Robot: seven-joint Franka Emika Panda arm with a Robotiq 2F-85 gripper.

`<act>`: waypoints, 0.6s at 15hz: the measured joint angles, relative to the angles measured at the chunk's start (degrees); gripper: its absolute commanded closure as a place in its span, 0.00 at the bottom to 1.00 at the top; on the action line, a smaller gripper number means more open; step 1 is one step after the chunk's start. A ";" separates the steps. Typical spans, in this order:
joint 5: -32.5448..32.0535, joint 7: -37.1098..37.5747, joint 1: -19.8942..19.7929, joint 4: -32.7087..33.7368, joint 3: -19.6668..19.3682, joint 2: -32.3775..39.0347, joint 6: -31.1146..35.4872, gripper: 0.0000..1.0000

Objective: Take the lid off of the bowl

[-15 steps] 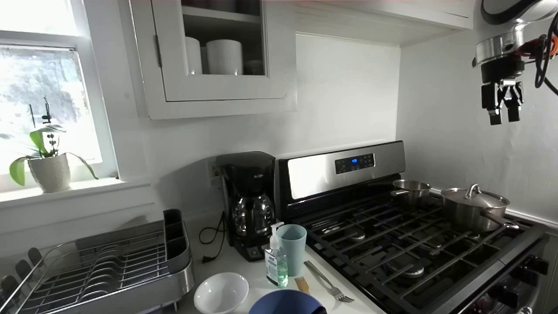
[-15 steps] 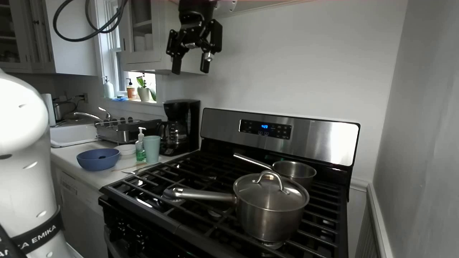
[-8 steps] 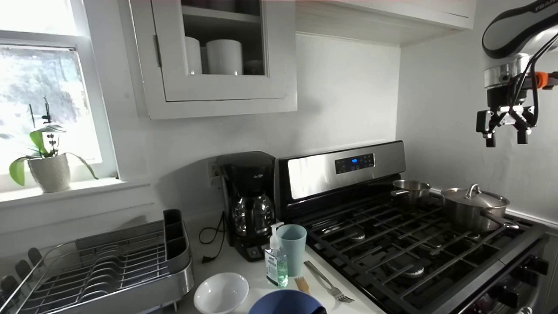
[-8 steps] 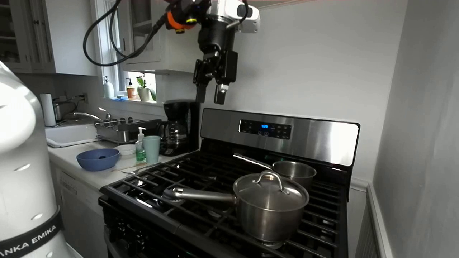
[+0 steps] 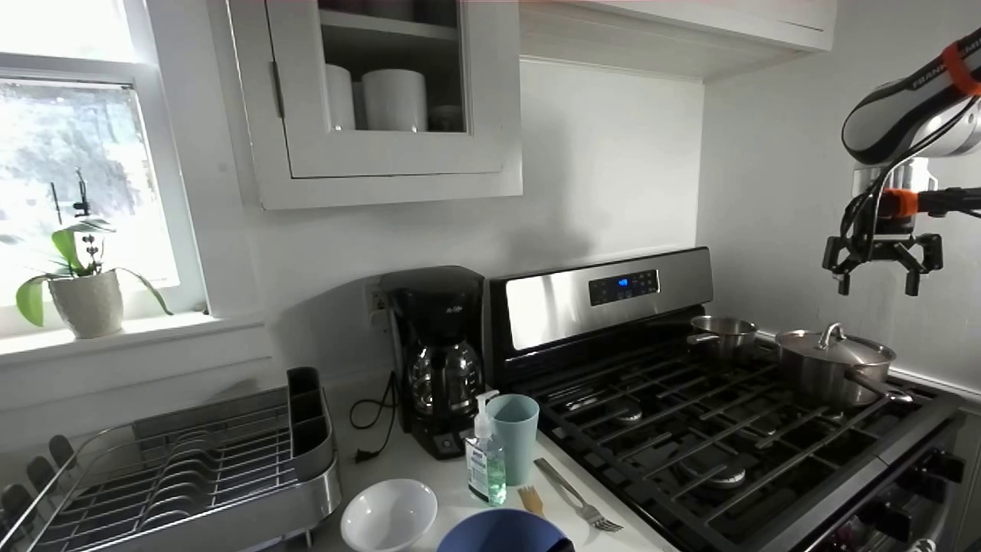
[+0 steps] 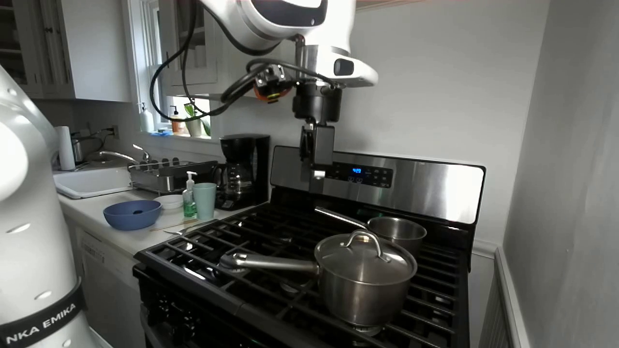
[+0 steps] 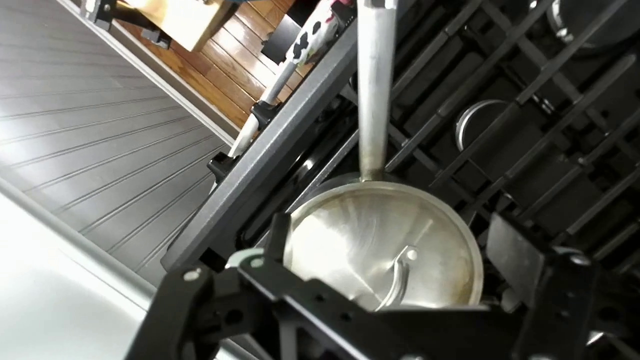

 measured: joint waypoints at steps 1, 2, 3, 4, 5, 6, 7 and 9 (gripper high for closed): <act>0.29 2.11 -0.70 -0.34 -0.03 1.33 2.33 0.00; 0.46 4.26 -1.37 -0.60 -0.04 2.63 4.55 0.00; 0.53 6.53 -2.02 -0.74 -0.04 3.93 6.51 0.00; 0.55 8.85 -2.65 -0.83 -0.03 5.19 8.09 0.00; 0.55 11.28 -3.27 -0.93 -0.03 6.39 9.81 0.00; 0.22 12.97 -3.86 -0.96 -0.01 7.49 11.42 0.00; 0.13 13.91 -4.32 -0.96 0.02 8.48 12.61 0.00; 0.13 14.51 -4.56 -0.95 0.02 9.38 13.35 0.00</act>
